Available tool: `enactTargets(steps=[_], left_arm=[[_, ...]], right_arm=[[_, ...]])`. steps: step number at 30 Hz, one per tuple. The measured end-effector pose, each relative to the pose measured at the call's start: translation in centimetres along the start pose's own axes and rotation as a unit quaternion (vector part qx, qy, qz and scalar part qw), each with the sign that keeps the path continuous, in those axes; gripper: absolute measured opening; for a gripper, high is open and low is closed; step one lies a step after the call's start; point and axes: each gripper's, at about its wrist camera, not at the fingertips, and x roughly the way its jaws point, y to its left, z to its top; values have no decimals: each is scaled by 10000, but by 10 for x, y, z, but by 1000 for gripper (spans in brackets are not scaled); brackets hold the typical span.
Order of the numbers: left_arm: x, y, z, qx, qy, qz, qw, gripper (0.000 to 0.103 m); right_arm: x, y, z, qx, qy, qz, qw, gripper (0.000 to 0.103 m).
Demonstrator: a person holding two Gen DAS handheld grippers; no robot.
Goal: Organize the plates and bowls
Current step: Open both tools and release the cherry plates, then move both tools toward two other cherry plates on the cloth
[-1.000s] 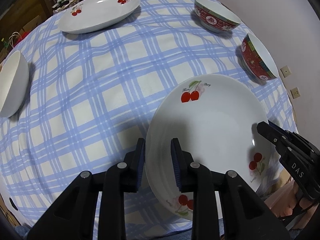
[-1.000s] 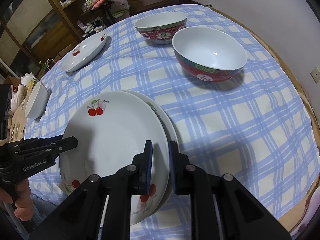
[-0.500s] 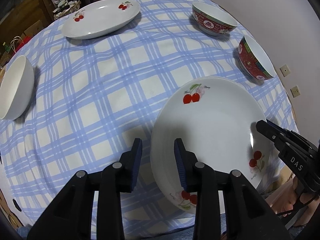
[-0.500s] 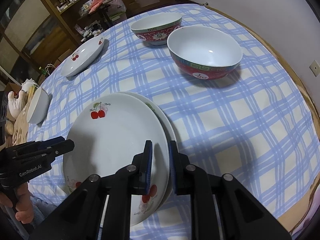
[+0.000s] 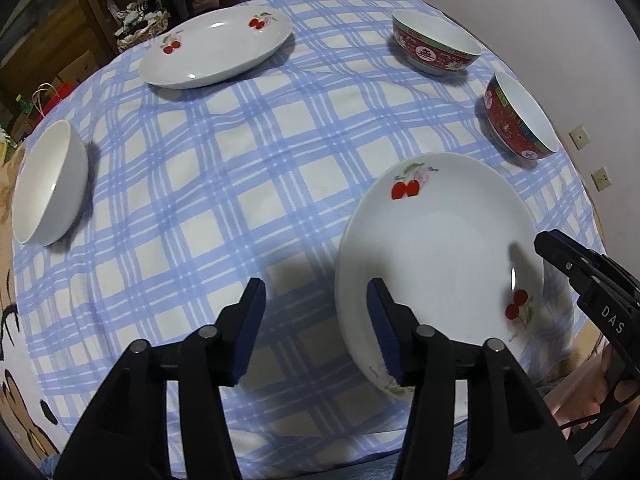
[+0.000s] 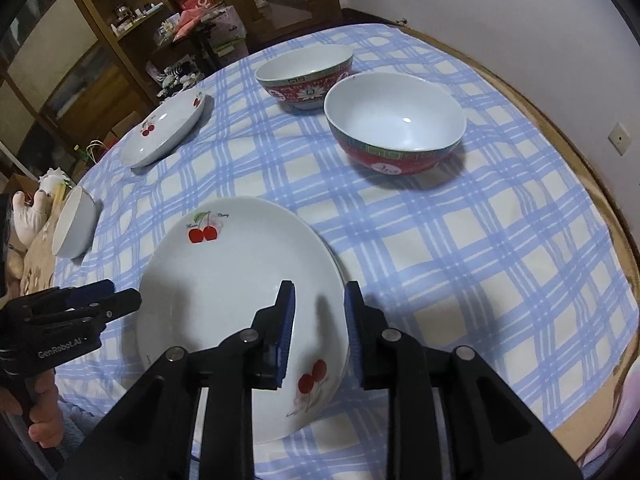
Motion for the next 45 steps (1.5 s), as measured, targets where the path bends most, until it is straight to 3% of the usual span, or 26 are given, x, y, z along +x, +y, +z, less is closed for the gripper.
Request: enactTargets(steps=[1,3,5,12,17,21,28,34,39,45], left_arm=[[-1,1,0,-15,-5,18,10000,54],[-4,6,-2,-68,-3,49,10000,55],[-5,9,-3,-99,24,115,9999,59],[-23,23,-6,-228,10,187,9996,69],[-47,40,-5,-457,-180,412,9979,82],[-64,59,0,-761,-261,498,9955,83],[-87,91,6,-915,-348,746,9924,84],[-96,112,17,-1000,-482,751,9910,84],[-98,123,39,-980,-540,726,9911,84],[-92,134,78,-828,-619,904,9905,84]], right_arm=[[0,0,0,4,1,-9,10000,33],[-2,1,0,5,-61,-55,10000,52],[-6,2,0,-17,-148,-87,9999,64],[-20,25,2,-374,-508,-72,9980,90],[-28,54,5,-815,-713,-192,9939,92],[-34,78,6,-1096,-880,-122,9900,102],[-42,117,14,-1276,-1037,31,9864,102],[-44,133,30,-1286,-1183,229,9844,102],[-42,141,52,-1201,-1249,388,9841,102],[-32,153,106,-1196,-1272,433,9837,102]])
